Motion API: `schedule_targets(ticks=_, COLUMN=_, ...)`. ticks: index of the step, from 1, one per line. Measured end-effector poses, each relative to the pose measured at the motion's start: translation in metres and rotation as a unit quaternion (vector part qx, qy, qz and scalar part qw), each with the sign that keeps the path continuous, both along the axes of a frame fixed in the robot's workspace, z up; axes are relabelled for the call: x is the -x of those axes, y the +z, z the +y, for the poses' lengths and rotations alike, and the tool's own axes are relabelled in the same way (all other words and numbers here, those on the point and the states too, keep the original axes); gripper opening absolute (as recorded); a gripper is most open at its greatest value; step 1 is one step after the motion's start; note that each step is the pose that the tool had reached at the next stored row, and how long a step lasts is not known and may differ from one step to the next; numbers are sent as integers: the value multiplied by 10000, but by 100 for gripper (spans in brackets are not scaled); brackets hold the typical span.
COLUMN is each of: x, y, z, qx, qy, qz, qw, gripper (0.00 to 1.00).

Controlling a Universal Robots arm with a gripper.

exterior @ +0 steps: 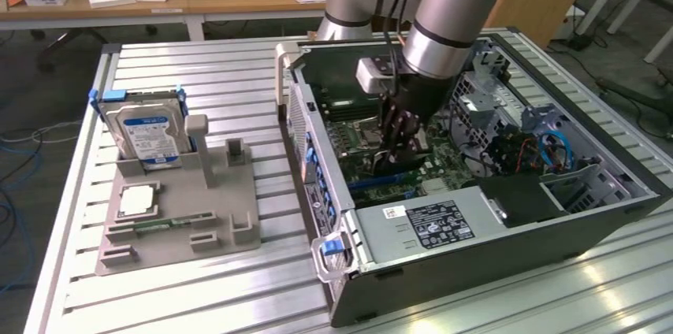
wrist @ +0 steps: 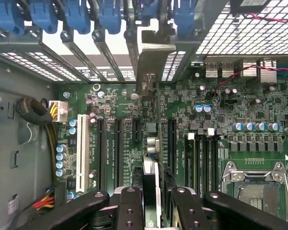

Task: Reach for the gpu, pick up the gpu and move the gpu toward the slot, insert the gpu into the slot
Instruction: 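Insert the gpu into the slot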

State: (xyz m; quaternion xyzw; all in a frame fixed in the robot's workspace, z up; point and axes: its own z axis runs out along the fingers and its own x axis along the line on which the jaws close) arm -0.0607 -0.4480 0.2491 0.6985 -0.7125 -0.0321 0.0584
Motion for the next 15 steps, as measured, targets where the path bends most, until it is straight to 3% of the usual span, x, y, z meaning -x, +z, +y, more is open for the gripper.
schedule_targets(ticks=4, x=1, y=2, z=-16, qx=-26, qy=-1, qz=3, qw=10000, gripper=27)
schedule_targets(ticks=15, x=-9, y=42, z=-19, qx=-27, qy=1, qz=6, qw=10000, gripper=27)
